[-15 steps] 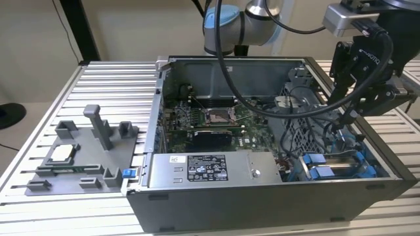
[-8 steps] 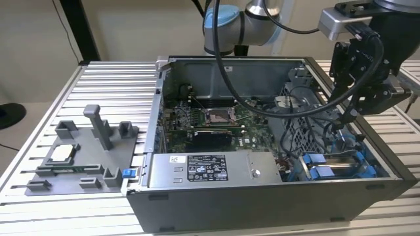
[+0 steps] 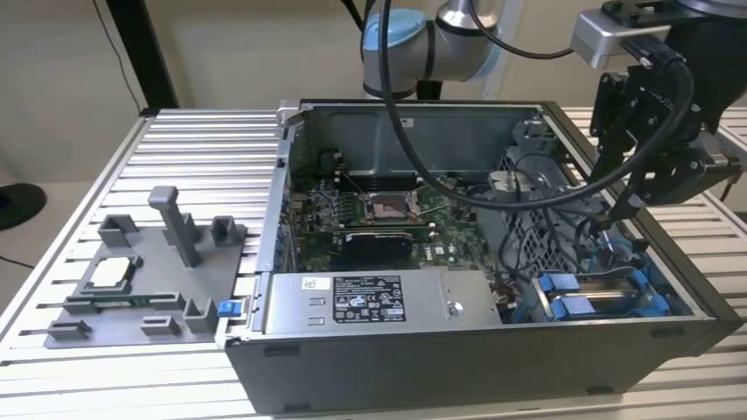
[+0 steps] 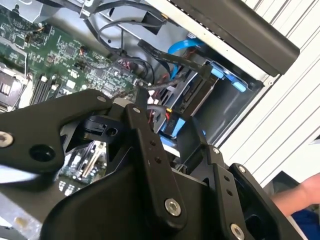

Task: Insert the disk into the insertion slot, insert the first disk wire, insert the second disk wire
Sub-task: 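Insert the first disk wire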

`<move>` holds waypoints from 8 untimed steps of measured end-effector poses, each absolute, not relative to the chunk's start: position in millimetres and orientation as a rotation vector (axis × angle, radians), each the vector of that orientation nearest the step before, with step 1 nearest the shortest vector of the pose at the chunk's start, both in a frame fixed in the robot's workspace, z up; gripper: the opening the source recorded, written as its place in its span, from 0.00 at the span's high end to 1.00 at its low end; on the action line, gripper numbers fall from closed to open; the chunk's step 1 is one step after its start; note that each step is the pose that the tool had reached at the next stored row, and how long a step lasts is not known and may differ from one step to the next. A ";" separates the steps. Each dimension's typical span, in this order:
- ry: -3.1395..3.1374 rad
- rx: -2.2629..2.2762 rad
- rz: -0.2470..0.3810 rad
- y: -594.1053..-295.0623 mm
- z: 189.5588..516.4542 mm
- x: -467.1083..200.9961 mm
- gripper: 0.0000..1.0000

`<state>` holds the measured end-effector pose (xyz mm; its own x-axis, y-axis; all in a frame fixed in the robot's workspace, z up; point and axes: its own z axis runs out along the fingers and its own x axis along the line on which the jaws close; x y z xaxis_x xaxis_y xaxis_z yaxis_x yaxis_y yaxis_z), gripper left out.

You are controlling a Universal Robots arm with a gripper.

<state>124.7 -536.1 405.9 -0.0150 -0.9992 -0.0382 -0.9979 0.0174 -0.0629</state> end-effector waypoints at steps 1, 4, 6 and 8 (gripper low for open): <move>2.189 -2.153 -0.027 -537.9 405.9 124.6 0.00; 2.189 -2.153 -0.027 -545.4 405.7 124.7 0.00; 2.189 -2.153 -0.027 -548.8 404.8 124.2 0.00; 2.189 -2.153 -0.027 -549.8 402.9 121.9 0.00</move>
<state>121.9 -549.8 402.9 -0.0150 -0.9992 -0.0383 -0.9979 0.0173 -0.0625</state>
